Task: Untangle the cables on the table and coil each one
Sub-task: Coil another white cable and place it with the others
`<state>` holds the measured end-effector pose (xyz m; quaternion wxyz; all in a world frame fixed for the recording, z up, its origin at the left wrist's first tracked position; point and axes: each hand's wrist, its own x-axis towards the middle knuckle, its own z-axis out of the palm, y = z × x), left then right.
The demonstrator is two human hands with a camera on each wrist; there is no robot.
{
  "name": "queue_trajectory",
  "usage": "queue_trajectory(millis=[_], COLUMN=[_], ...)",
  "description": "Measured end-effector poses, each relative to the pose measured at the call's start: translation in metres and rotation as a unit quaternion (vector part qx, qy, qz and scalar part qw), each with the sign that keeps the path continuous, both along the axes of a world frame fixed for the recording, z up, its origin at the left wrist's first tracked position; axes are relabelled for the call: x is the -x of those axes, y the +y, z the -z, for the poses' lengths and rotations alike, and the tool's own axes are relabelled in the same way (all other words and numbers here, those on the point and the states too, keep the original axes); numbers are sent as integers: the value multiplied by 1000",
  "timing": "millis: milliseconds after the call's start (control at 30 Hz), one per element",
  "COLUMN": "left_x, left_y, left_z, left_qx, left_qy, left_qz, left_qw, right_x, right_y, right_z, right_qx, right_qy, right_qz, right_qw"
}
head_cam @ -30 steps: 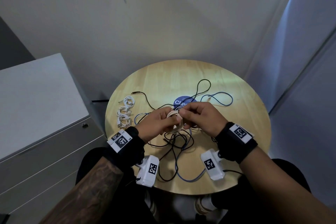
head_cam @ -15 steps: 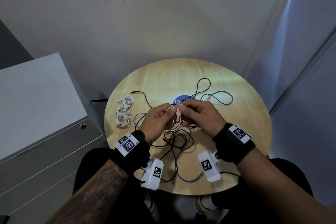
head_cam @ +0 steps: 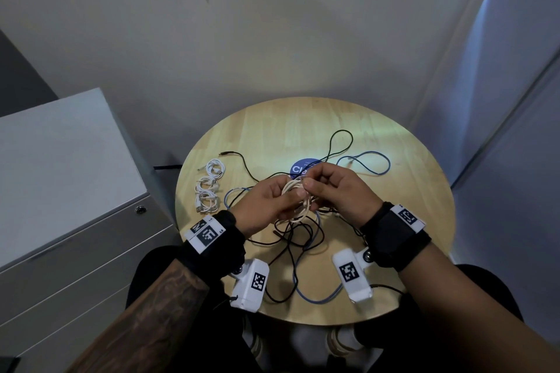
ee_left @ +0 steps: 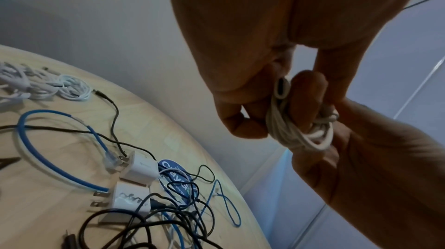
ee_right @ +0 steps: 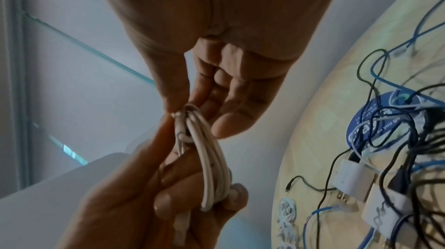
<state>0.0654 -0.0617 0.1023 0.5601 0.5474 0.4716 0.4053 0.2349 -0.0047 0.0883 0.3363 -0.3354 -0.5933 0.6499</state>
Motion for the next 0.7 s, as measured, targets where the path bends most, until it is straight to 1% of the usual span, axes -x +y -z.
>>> queue_trajectory(millis=[100,200,333,433,500,567,700], left_x=[11,14,10,9,9,10,14], left_y=[4,5,3,6,7,9,13], left_z=[4,5,5,4,2,1,3], left_qx=[15,-2,-15,-14,-16,-22,-37], left_qy=[4,9,-17,-25,-18,-5,50], left_qz=[-11,4,17,31,26,3,-26], left_qw=[1000,1000,1000,999,999,1000,998], right_x=[-3,-5,-5,-3,-3,-3,-4], right_y=[-1,1,3,3,3,1,1], right_z=[-2,-4,-5,-5,-7,-10,-13], right_qx=[49,91,86,77,75,51,-62], right_qy=[11,14,-17,-8,10,5,-85], right_qz=[-49,-79,-88,-77,-65,-48,0], right_qw=[998,993,992,994,995,998,994])
